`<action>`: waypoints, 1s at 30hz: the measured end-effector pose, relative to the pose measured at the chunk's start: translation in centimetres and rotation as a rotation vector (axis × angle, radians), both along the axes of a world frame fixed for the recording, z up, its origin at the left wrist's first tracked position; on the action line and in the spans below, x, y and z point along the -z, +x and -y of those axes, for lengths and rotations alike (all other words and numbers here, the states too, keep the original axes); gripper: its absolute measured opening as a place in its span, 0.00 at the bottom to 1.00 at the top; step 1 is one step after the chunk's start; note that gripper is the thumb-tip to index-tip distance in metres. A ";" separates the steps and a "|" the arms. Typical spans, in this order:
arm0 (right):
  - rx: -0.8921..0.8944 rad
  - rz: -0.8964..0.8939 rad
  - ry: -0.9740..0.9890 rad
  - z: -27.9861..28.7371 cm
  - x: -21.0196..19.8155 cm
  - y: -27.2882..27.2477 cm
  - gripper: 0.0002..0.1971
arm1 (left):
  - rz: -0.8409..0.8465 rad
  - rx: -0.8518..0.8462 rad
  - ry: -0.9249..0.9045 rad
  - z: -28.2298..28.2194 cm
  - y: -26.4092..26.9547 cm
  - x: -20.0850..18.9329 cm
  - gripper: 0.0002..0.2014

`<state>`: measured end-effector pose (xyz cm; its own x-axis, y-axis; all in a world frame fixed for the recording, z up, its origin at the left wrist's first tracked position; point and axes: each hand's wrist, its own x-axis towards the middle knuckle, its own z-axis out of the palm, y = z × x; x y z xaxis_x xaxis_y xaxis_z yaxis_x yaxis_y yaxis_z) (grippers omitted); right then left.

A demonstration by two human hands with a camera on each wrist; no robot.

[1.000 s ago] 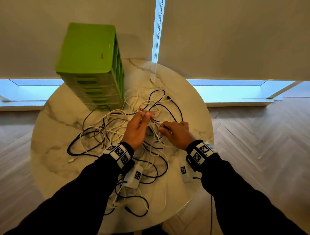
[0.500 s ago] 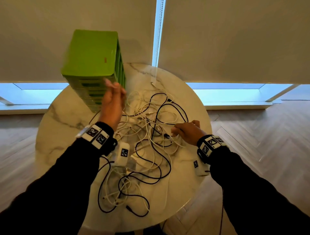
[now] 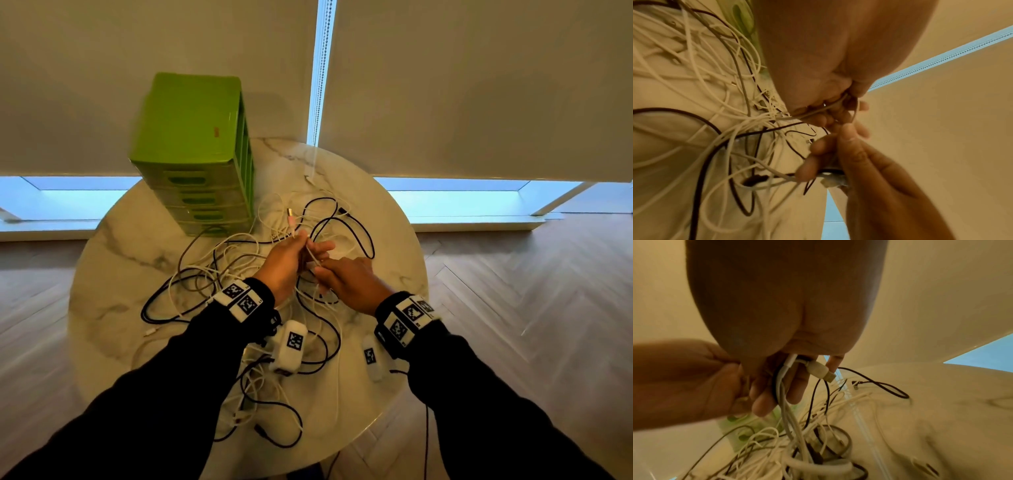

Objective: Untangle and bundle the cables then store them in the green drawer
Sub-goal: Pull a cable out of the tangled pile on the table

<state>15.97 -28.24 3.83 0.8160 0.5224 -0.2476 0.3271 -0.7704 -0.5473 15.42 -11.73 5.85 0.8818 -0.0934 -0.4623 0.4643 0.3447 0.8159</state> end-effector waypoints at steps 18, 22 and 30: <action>0.160 0.057 -0.252 2.7 -0.7 2.2 0.22 | 0.253 0.129 0.651 -6.5 -2.0 -6.8 0.23; 0.025 0.235 -0.283 -0.4 -3.3 1.5 0.21 | 0.118 0.248 0.524 -3.5 -2.7 -3.2 0.27; -0.034 0.252 -0.244 -1.3 -3.4 -2.0 0.11 | 0.082 0.086 0.426 -1.1 -1.4 -1.5 0.15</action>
